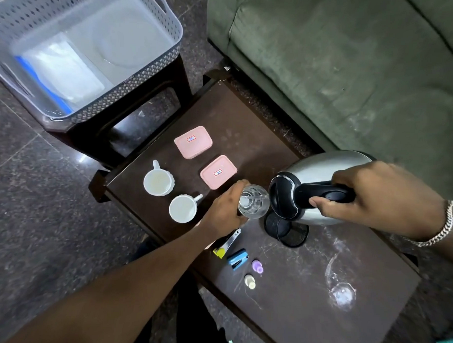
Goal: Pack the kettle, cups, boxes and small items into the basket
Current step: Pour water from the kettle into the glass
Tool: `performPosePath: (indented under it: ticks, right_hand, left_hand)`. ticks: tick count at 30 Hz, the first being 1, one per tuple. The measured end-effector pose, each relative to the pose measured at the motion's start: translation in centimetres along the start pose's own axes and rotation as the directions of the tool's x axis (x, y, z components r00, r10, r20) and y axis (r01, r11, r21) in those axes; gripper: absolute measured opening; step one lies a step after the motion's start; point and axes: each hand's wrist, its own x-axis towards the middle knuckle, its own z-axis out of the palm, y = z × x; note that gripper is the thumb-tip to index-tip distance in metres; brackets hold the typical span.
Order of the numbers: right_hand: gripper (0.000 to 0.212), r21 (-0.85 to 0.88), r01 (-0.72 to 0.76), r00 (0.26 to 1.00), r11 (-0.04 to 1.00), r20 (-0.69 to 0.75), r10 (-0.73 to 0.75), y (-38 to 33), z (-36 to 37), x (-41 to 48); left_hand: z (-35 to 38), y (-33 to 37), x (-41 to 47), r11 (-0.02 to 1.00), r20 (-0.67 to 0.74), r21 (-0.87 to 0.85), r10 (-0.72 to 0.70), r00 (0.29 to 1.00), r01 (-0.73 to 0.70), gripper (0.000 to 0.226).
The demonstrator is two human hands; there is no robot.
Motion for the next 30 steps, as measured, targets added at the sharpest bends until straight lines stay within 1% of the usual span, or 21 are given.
performPosePath:
  ticks: [6, 13, 23, 26, 30]
  right_hand:
    - [0.071, -0.039, -0.024, 1.0, 0.999, -0.01, 0.023, -0.46, 0.51, -0.17]
    - [0.07, -0.046, -0.025, 1.0, 0.999, -0.006, 0.025, -0.56, 0.46, -0.49]
    - [0.072, -0.086, -0.01, 1.0, 0.996, 0.008, 0.01, -0.75, 0.5, -0.62]
    - [0.075, -0.102, -0.003, 1.0, 0.995, -0.001, 0.003, -0.75, 0.63, -0.61]
    - [0.073, -0.097, -0.017, 1.0, 0.995, -0.016, 0.015, -0.79, 0.91, -0.49]
  left_hand:
    - [-0.19, -0.02, 0.1, 1.0, -0.01, -0.007, 0.003, 1.0, -0.003, 0.079]
    - [-0.1, -0.35, 0.19, 1.0, -0.006, 0.007, 0.008, 1.0, -0.008, 0.082]
    - [-0.21, -0.25, 0.19, 1.0, -0.011, -0.017, 0.012, 1.0, -0.012, 0.077]
    - [-0.28, -0.27, 0.21, 1.0, -0.006, -0.01, 0.013, 1.0, -0.013, 0.079]
    - [-0.28, -0.34, 0.27, 1.0, -0.006, -0.005, 0.02, 1.0, -0.02, 0.075]
